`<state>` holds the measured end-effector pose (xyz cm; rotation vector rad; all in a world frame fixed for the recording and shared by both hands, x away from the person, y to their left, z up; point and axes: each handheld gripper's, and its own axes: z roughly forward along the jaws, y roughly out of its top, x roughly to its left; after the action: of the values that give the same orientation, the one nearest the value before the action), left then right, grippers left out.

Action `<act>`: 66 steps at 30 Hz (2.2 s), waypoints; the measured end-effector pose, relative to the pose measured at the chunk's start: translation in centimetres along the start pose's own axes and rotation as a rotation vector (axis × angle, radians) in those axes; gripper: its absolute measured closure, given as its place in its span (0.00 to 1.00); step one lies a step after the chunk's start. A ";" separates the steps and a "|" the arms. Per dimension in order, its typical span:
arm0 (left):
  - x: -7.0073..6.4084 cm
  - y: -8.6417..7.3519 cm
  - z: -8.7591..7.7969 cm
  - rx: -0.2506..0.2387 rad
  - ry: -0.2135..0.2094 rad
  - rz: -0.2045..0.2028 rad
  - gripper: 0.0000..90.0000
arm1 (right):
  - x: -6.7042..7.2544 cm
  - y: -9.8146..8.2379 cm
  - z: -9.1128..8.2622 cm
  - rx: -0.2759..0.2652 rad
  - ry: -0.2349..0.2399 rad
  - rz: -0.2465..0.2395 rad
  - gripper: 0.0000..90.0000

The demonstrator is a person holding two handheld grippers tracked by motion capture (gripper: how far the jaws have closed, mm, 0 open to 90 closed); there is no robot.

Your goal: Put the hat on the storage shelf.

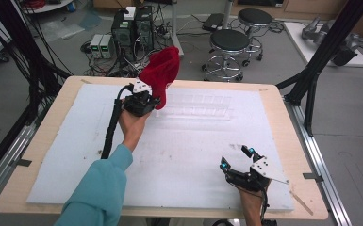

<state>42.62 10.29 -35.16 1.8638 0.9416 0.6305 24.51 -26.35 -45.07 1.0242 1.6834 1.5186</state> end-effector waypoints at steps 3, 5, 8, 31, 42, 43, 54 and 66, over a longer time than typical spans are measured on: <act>-0.1 -0.1 0.2 0.002 0.002 0.003 0.95 | 0.1 0.0 0.0 -0.006 0.005 -0.005 0.12; -0.2 -0.2 0.4 0.009 0.007 0.003 0.95 | 0.1 -0.1 -0.1 -0.015 0.007 -0.013 0.12; -0.5 -0.6 0.9 0.015 0.014 0.002 0.95 | 0.2 -0.1 -0.2 -0.026 0.011 -0.013 0.12; -0.9 -2.5 0.9 0.039 -0.056 -0.074 0.74 | 0.0 -0.3 -0.5 -0.063 0.009 0.003 0.12; 0.3 -2.9 -0.7 -0.007 -0.163 -0.106 0.14 | 0.0 -0.5 -0.8 -0.086 0.016 0.002 0.12; 0.5 -3.0 -1.2 -0.014 -0.161 -0.108 0.14 | 0.0 -0.5 -0.8 -0.087 0.016 0.000 0.12; 1.7 -5.6 -8.3 -0.152 -0.207 -0.033 0.12 | 0.1 -0.5 -0.9 -0.102 0.019 -0.006 0.12; 4.8 -11.9 -14.2 -0.257 -0.203 -0.011 0.12 | 0.1 -0.6 -1.0 -0.105 0.015 -0.008 0.12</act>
<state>30.78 24.74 -39.37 1.6567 0.7037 0.5181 23.54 -26.70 -45.49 0.9523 1.5979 1.5955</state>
